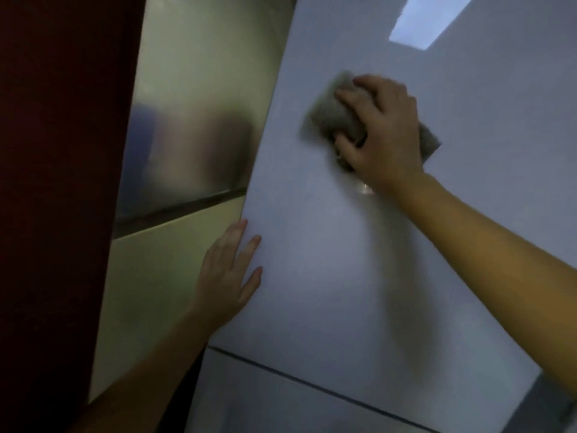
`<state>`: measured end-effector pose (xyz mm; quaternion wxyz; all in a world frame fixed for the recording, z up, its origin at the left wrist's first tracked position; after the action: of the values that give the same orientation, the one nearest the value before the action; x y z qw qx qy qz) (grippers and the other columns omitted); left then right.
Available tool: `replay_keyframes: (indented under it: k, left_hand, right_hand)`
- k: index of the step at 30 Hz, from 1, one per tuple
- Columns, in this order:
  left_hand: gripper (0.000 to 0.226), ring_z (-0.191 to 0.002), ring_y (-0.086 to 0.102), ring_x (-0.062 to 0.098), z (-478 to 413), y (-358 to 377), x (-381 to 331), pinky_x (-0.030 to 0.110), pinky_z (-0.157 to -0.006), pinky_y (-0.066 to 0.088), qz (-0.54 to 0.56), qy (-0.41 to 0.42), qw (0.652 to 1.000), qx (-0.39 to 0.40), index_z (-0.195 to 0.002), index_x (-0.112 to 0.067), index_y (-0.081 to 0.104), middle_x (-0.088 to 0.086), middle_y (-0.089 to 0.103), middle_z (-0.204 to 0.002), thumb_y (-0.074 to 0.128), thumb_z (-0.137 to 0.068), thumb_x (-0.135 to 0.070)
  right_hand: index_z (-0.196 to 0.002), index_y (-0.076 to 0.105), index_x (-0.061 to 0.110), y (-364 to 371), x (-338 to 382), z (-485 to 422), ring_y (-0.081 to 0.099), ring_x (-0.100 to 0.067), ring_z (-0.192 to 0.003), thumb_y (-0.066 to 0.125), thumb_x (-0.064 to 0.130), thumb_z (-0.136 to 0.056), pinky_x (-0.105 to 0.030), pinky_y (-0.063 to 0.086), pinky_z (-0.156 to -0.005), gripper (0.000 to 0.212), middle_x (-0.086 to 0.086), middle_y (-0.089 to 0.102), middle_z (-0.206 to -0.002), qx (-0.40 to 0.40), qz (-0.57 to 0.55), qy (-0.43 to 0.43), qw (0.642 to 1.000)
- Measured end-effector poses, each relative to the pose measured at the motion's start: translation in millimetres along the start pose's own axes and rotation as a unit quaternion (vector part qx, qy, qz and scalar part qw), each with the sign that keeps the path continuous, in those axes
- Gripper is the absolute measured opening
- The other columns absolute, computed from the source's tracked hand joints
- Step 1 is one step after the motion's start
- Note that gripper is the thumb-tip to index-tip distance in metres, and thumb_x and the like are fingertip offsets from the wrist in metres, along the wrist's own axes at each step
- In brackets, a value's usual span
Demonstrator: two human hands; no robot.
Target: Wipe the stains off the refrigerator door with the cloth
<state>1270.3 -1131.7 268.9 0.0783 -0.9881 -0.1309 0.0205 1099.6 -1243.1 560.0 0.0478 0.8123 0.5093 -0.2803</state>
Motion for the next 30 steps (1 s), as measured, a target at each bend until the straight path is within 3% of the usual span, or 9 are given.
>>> replay_keyframes:
  k: [2, 5, 10, 16, 19, 23, 26, 30]
  left_hand:
    - [0.052, -0.143, 0.042, 0.037, -0.2, 0.0, 0.0, 0.045, -0.112, 0.039, -0.003, 0.003, 1.0, -0.006, -0.143, -0.008, 0.051, 0.022, 0.04, -0.156, 0.052, -0.099, -0.035]
    - [0.054, -0.144, 0.041, 0.036, 2.5, -0.6, -0.4, 0.044, -0.113, 0.037, -0.004, -0.002, 1.0, -0.005, -0.144, -0.007, 0.051, 0.022, 0.041, -0.156, 0.056, -0.097, -0.034]
    - [0.061, -0.146, 0.038, 0.036, 34.9, -1.3, 1.5, 0.042, -0.118, 0.033, 0.01, -0.025, 0.999, 0.024, -0.149, -0.005, 0.043, 0.023, 0.036, -0.158, 0.056, -0.098, -0.035]
    - [0.061, -0.144, 0.042, 0.037, 68.1, -7.8, 8.0, 0.046, -0.114, 0.042, -0.012, -0.011, 0.998, 0.056, -0.149, -0.001, 0.044, 0.025, 0.038, -0.157, 0.056, -0.098, -0.034]
    - [0.059, -0.144, 0.042, 0.038, 66.9, -9.6, 8.1, 0.047, -0.112, 0.044, -0.012, -0.013, 0.998, 0.053, -0.147, -0.002, 0.047, 0.024, 0.039, -0.157, 0.054, -0.099, -0.035]
    - [0.054, -0.143, 0.043, 0.038, 39.1, -13.2, -3.2, 0.043, -0.116, 0.035, -0.004, -0.01, 1.0, 0.025, -0.145, -0.003, 0.051, 0.025, 0.04, -0.156, 0.053, -0.1, -0.033]
    - [0.052, -0.141, 0.044, 0.038, 11.2, -14.7, -14.5, 0.043, -0.114, 0.036, 0.004, -0.008, 1.0, 0.008, -0.143, -0.005, 0.052, 0.024, 0.041, -0.155, 0.055, -0.099, -0.032]
    - [0.05, -0.141, 0.045, 0.037, -14.0, -10.7, -28.8, 0.044, -0.112, 0.038, -0.006, 0.011, 1.0, -0.013, -0.141, -0.006, 0.056, 0.022, 0.043, -0.155, 0.056, -0.099, -0.032]
  right_hand:
    - [-0.135, 0.061, 0.016, 4.2, 5.6, -11.7, 0.052, -0.033, -0.126, 0.068, 0.037, -0.082, -0.04, 0.039, -0.097, 0.057, -0.012, 0.056, -0.14, -0.018, -0.006, 0.027, 0.999]
    - [-0.136, 0.06, 0.015, 18.9, 29.7, -0.6, 0.052, -0.035, -0.126, 0.066, 0.041, -0.083, -0.042, 0.04, -0.096, 0.06, -0.014, 0.055, -0.141, 0.01, -0.008, -0.003, 1.0]
    - [-0.141, 0.056, 0.015, 53.0, 90.8, 88.4, 0.051, -0.039, -0.127, 0.066, 0.041, -0.084, -0.049, 0.04, -0.1, 0.064, -0.019, 0.052, -0.145, 0.146, -0.032, -0.164, 0.975]
    - [-0.135, 0.063, 0.014, 62.8, 123.7, 199.1, 0.059, -0.036, -0.121, 0.066, 0.025, -0.089, -0.046, 0.045, -0.099, 0.047, -0.018, 0.06, -0.139, 0.197, -0.069, -0.294, 0.933]
    - [-0.133, 0.065, 0.014, 52.8, 102.5, 188.3, 0.06, -0.038, -0.12, 0.07, 0.024, -0.087, -0.047, 0.046, -0.096, 0.048, -0.019, 0.061, -0.139, 0.181, -0.059, -0.263, 0.946]
    - [-0.133, 0.065, 0.012, 19.9, 40.7, 117.8, 0.061, -0.044, -0.116, 0.07, 0.031, -0.087, -0.05, 0.049, -0.092, 0.049, -0.021, 0.061, -0.136, 0.095, -0.037, -0.144, 0.984]
    - [-0.132, 0.065, 0.014, -10.8, -1.8, 81.1, 0.058, -0.04, -0.118, 0.07, 0.03, -0.086, -0.043, 0.042, -0.093, 0.049, -0.017, 0.06, -0.136, 0.026, 0.001, -0.055, 0.998]
    - [-0.131, 0.066, 0.012, -20.8, -12.8, 96.9, 0.058, -0.039, -0.118, 0.072, 0.028, -0.084, -0.041, 0.04, -0.094, 0.051, -0.019, 0.06, -0.135, 0.026, 0.013, -0.032, 0.999]
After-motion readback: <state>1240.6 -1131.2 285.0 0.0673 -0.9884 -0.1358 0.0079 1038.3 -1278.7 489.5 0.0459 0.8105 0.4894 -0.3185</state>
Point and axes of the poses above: each hand's wrist, its own z-axis away from the middle knuckle, its own y-axis out of the palm, x = y × z, the point moved 2 cm from there along -z, towards the middle knuckle
